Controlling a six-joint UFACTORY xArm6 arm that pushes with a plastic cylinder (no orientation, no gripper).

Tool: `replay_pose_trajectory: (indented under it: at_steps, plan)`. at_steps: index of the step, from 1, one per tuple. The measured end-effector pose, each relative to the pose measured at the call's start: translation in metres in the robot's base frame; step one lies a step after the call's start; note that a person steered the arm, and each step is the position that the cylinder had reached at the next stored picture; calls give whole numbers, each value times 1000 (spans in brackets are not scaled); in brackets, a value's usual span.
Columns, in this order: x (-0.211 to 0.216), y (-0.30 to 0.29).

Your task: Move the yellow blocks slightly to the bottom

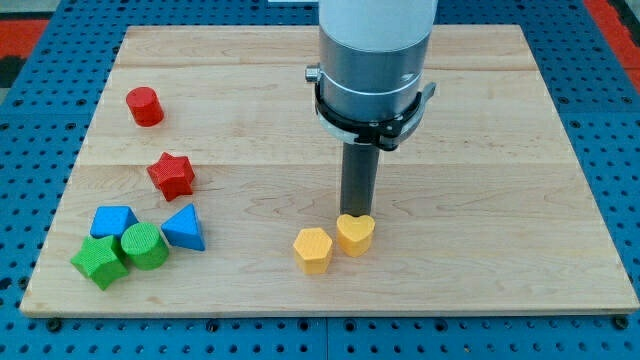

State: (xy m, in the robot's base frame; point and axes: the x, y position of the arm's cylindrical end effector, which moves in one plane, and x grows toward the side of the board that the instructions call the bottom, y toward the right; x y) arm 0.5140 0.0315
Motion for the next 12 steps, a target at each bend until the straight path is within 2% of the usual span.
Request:
replay_pose_trajectory:
  at_steps: [2, 3, 4, 5, 6, 7, 8, 9, 10, 11, 12]
  plan:
    - [21, -2]
    - [0, -9]
    - [3, -44]
    - [43, -44]
    - [25, -45]
    - [-5, -11]
    - [24, -3]
    - [33, 13]
    - [42, 59]
    - [105, 99]
    - [104, 78]
